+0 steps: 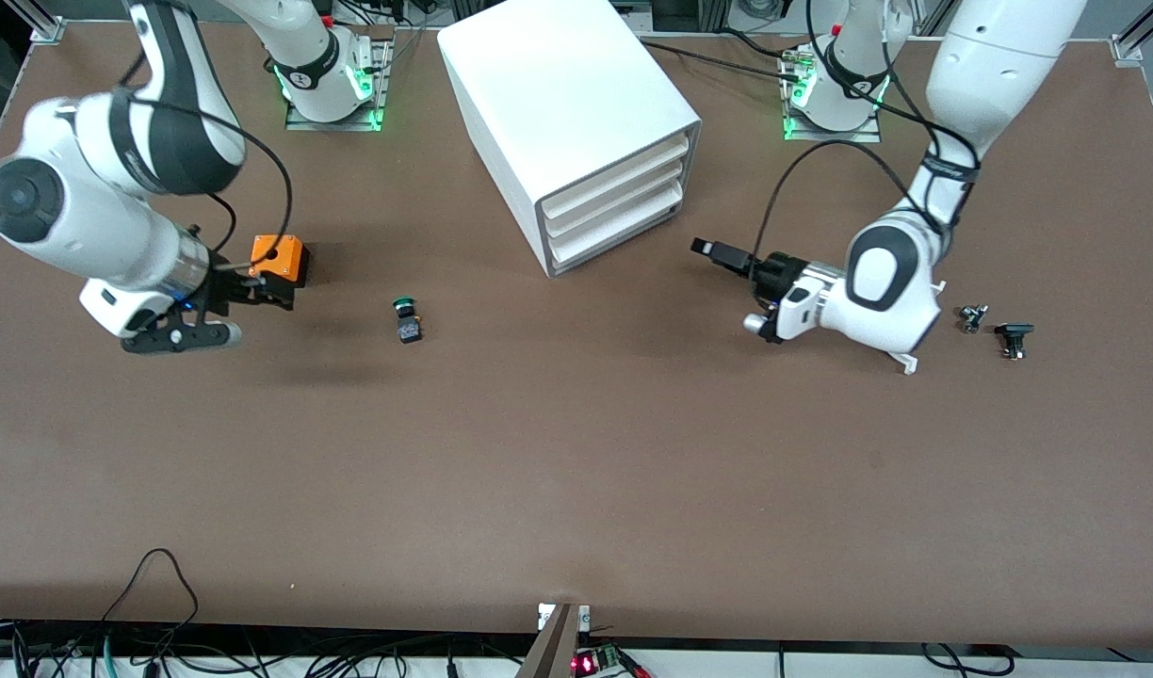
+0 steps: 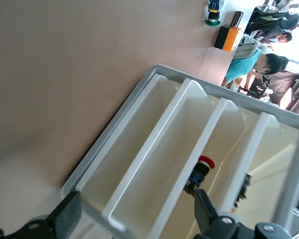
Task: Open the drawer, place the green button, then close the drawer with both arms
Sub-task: 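Reach the left gripper to the drawer while the right gripper reaches the button, then pull the drawer open with the left gripper while the right gripper grasps the button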
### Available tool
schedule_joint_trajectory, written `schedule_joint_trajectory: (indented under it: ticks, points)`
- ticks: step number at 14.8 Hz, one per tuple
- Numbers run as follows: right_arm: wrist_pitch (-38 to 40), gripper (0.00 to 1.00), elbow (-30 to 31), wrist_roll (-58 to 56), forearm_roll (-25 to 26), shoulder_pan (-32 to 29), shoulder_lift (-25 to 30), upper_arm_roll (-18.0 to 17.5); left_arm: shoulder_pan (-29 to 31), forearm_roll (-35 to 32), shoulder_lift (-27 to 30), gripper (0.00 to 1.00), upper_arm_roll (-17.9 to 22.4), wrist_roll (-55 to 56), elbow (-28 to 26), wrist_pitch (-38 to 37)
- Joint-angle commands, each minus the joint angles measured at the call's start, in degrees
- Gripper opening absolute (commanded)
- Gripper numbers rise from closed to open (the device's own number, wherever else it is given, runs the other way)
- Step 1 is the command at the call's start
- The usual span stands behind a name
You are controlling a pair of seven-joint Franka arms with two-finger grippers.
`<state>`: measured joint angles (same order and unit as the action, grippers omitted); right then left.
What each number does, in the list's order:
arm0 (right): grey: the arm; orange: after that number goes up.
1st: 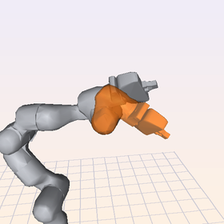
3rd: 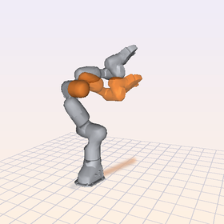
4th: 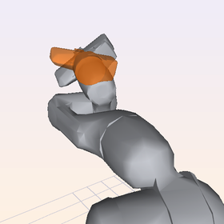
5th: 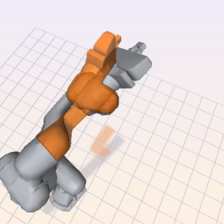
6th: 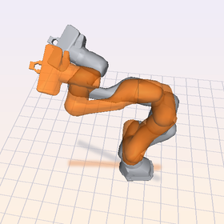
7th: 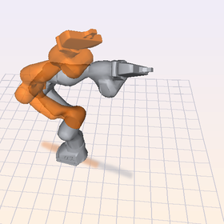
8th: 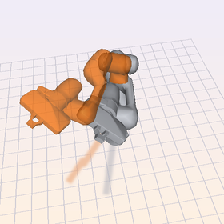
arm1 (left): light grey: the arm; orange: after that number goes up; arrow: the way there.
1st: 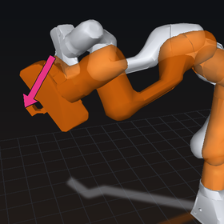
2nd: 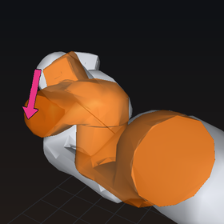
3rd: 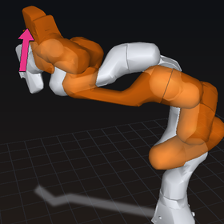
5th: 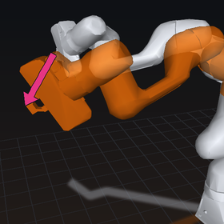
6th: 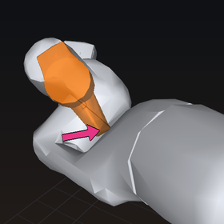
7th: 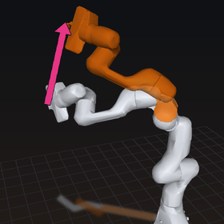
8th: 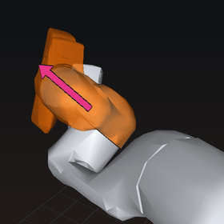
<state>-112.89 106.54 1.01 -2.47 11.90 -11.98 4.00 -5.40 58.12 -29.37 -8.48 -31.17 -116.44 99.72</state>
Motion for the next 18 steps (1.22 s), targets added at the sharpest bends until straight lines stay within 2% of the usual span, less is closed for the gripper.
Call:
schedule_joint_trajectory:
  ticks: [1, 4, 6, 8, 10, 11, 12, 13, 14, 18]
  points:
    - [-3.2, 1.00, -0.4, 0.0, -1.0, 4.0, -3.7, 0.4, -0.2, 2.2, -0.4, 1.00, -3.5, -3.7, -2.7, 4.7]
    - [-5.8, 1.00, -0.3, 2.4, -1.2, 7.3, -7.4, 0.4, -2.2, 3.1, -1.6, 0.99, -4.2, -4.2, -4.2, 6.0]
    - [-7.7, 1.00, 0.7, 2.5, -1.3, 10.3, -9.5, 0.4, -3.9, 6.5, -2.3, 0.99, -4.6, -4.2, -6.1, 7.7]
    - [-8.6, 1.00, 2.4, 2.5, -1.3, 10.9, -10.1, -0.4, -4.6, 7.6, -2.6, 0.98, -6.9, -4.1, -7.3, 11.8]
    - [-12.6, 1.00, 5.4, 2.4, -1.0, 10.9, -10.3, -0.7, -4.7, 8.7, -2.6, 0.94, -8.5, -3.9, -8.3, 14.2]
    - [-15.6, 1.00, 7.1, 2.4, -1.0, 10.9, -10.6, -0.8, -4.7, 8.9, -2.6, 0.83, -8.6, -3.9, -8.6, 14.1]
    - [-18.5, 1.00, 8.6, 2.4, -1.0, 10.9, -11.2, -0.8, -4.7, 8.9, -2.4, 0.58, -8.7, -3.9, -8.6, 14.1]
    - [-20.6, 1.00, 9.6, 2.5, -1.0, 10.9, -11.8, -1.0, -4.6, 8.9, -2.3, 0.11, -8.6, -3.4, -8.6, 14.1]
    - [-21.5, 1.00, 9.7, 2.6, -1.2, 10.9, -12.7, -1.5, -4.5, 8.9, -2.2, 0.00, -8.5, -3.2, -8.6, 14.1]
    - [-23.7, 1.00, 9.6, 5.0, -1.3, 10.9, -14.4, -2.9, -1.9, 8.6, -0.9, 0.00, -6.5, -2.7, -8.4, 14.1]
